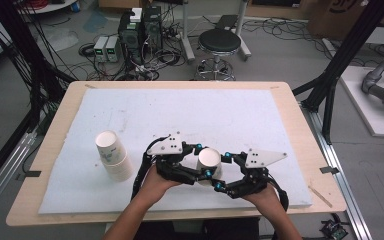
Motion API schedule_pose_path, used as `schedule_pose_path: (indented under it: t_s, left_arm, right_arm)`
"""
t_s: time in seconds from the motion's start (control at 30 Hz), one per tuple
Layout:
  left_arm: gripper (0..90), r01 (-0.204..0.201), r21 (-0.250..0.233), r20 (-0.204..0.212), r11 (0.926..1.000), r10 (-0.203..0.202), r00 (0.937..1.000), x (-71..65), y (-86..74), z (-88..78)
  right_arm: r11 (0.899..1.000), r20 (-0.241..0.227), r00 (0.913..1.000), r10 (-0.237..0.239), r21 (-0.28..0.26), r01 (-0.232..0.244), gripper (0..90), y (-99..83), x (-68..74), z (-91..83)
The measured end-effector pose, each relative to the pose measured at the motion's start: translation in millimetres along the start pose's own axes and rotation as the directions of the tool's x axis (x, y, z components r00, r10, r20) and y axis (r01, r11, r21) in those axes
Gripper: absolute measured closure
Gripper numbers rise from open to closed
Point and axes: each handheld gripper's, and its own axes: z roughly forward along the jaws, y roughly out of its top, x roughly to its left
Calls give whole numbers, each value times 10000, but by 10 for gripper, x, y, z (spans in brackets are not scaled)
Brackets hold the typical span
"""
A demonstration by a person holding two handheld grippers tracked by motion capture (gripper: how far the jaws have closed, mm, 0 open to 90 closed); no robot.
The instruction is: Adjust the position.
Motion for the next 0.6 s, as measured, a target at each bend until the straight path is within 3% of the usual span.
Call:
schedule_pose_path:
  t_s: [0.4, 0.6]
  left_arm:
    - [353, 80, -204, 332, 9998, -73, 9994, -28, -7, 48]
    - [355, -162, -159, 278, 9997, 166, 9995, -38, -4, 45]
  right_arm:
    - [9996, -419, 9989, 222, -162, -229, 225, -28, 0, 53]
    - [9993, -617, 9979, 193, -306, -212, 285, -52, -16, 61]
